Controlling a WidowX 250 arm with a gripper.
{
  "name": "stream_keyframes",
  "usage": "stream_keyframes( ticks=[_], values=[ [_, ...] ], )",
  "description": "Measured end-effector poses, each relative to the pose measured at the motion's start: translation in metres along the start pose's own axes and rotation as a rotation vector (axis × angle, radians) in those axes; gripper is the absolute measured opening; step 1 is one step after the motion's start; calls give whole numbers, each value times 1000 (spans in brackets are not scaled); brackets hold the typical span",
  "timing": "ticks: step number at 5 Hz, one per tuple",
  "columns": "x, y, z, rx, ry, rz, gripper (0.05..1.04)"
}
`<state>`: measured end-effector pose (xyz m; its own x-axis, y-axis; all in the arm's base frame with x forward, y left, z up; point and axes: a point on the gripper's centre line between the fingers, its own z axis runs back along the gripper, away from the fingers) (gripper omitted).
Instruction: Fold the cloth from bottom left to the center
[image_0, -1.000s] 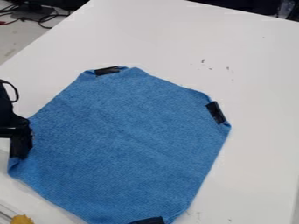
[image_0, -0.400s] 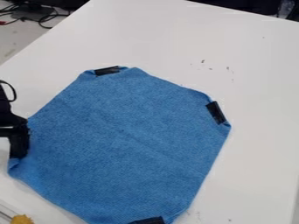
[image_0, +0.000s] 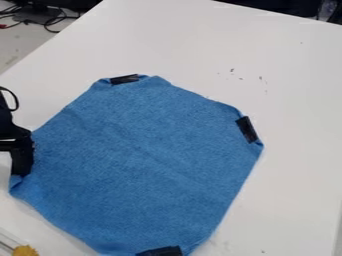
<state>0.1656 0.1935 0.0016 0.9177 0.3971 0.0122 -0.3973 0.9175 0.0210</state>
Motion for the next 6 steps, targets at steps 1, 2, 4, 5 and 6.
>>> stream_keyframes(
  ticks=[1,2,4,5,6],
  values=[
    [4,1,0,3,-6,-3,695],
    [6,-3,0,7,4,-24,417],
    [3,-6,3,26,30,6,116],
    [-2,-12,8,34,111,-3,68],
    [5,-17,34,95,98,-13,63]
  ],
)
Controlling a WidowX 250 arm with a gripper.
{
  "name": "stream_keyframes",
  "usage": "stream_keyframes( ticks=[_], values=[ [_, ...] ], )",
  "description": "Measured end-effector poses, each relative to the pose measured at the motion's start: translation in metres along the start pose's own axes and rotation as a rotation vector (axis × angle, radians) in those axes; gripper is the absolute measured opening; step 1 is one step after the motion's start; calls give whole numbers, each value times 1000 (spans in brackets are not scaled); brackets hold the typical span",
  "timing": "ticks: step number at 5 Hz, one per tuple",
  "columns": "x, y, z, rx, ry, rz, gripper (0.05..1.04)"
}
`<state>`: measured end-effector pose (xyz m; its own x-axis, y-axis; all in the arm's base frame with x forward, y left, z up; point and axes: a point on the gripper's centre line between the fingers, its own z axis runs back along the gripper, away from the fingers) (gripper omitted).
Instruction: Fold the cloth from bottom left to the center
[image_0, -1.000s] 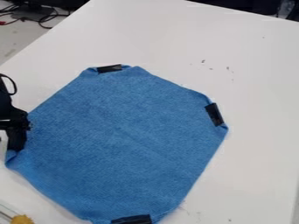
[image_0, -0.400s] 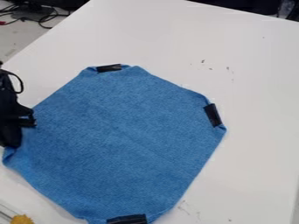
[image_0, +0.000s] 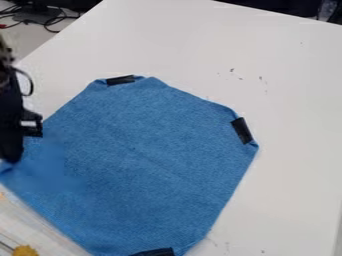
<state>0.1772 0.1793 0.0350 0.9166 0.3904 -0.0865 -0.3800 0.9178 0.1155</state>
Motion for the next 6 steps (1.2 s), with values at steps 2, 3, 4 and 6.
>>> stream_keyframes(
  ticks=[2,3,4,6],
  values=[
    [28,-25,41,76,-23,-64,63],
    [45,-49,56,86,-76,-96,63],
    [60,-75,68,76,-122,-123,62],
    [79,-114,63,4,-164,-152,62]
  ],
)
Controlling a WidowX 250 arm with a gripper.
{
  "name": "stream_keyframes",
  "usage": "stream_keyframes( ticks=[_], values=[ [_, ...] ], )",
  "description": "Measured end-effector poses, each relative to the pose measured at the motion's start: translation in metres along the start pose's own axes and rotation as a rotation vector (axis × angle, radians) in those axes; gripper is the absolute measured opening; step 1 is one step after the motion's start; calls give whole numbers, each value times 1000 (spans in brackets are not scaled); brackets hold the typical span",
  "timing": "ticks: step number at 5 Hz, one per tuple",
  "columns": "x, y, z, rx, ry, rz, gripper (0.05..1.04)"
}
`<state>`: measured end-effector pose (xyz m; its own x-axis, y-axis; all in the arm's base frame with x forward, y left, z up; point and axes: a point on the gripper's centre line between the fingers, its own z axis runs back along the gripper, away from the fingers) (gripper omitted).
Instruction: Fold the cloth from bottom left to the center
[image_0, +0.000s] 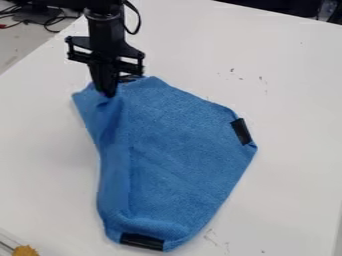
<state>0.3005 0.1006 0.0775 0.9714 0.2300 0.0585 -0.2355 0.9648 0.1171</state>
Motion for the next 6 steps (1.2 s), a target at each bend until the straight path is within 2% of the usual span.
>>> stream_keyframes(
  ticks=[3,4,5,6],
  values=[
    [13,-33,-23,-85,-74,64,62],
    [14,-41,-25,-84,-74,38,74],
    [18,-44,-22,-82,-86,31,130],
    [21,-46,-22,-87,-104,34,323]
  ],
)
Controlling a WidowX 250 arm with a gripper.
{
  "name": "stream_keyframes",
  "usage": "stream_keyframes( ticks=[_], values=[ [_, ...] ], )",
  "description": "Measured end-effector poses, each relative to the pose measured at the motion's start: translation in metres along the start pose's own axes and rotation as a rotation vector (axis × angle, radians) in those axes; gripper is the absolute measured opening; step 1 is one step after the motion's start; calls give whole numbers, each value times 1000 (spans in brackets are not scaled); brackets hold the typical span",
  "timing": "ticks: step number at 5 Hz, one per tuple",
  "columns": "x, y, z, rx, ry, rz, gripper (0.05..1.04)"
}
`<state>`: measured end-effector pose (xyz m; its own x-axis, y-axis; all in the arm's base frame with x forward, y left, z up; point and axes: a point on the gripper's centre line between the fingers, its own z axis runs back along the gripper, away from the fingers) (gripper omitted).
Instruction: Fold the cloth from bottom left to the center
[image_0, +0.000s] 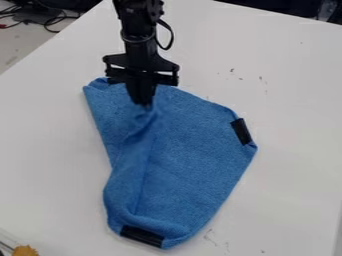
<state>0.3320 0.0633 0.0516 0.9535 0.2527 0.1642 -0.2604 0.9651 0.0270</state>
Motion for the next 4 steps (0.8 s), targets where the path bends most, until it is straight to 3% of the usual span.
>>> stream_keyframes(
  ticks=[2,3,4],
  values=[
    [9,-14,-1,-43,-55,52,913],
    [16,-19,1,-46,-64,30,1010],
    [17,-19,3,-43,-54,-6,1005]
  ],
)
